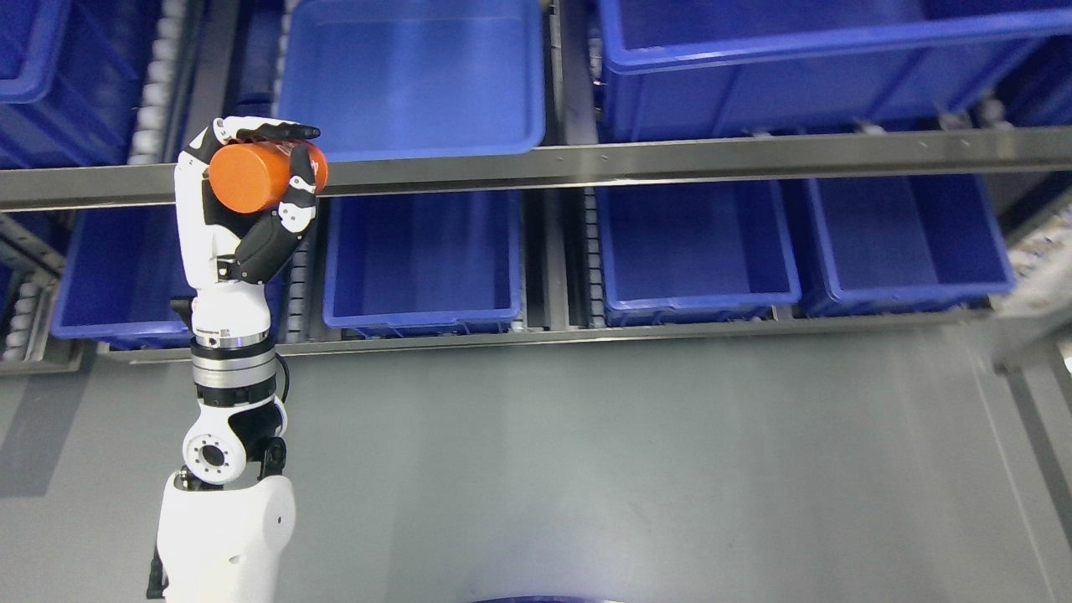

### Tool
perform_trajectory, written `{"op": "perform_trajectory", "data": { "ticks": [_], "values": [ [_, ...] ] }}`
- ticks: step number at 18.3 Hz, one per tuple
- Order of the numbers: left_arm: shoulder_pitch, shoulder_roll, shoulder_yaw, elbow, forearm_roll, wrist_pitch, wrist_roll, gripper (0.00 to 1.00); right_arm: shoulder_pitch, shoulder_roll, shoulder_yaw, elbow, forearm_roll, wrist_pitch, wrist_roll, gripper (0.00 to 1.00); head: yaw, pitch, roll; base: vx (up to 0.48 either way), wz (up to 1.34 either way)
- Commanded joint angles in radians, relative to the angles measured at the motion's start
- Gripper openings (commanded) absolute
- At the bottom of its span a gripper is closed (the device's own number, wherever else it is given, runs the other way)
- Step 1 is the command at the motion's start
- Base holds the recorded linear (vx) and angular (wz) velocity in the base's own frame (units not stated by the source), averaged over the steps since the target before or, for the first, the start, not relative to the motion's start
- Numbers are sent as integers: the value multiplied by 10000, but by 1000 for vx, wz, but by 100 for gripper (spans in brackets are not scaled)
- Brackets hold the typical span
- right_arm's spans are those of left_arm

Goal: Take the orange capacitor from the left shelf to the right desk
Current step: 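Hold the capacitor in the left hand while turning toward the steel table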

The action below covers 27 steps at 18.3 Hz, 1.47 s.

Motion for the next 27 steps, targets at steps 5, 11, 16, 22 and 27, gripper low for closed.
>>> {"op": "perform_trajectory", "data": {
  "ticks": [5, 11, 16, 22, 27],
  "values": [
    [-101, 175, -55, -51, 3, 3, -68, 2, 200, -175, -169, -175, 31, -6, 6, 100, 0, 0, 0, -126, -651],
    [-8, 175, -590, -51, 3, 3, -161, 2, 200, -175, -169, -175, 31, -6, 6, 100, 0, 0, 0, -51, -717],
    [-314, 175, -1511, -51, -12, 323, -161, 2, 200, -175, -169, -175, 31, -6, 6, 100, 0, 0, 0, 26, -489],
    [-928, 175, -2414, 10, -27, 1382, -161, 3, 200, -175, -169, -175, 31, -6, 6, 100, 0, 1, 0, 64, -287],
    [-1526, 175, -3490, 179, -58, 1995, -85, 3, 200, -175, -169, -175, 31, -6, 6, 100, 0, 1, 0, 98, -337]
  ]
}}
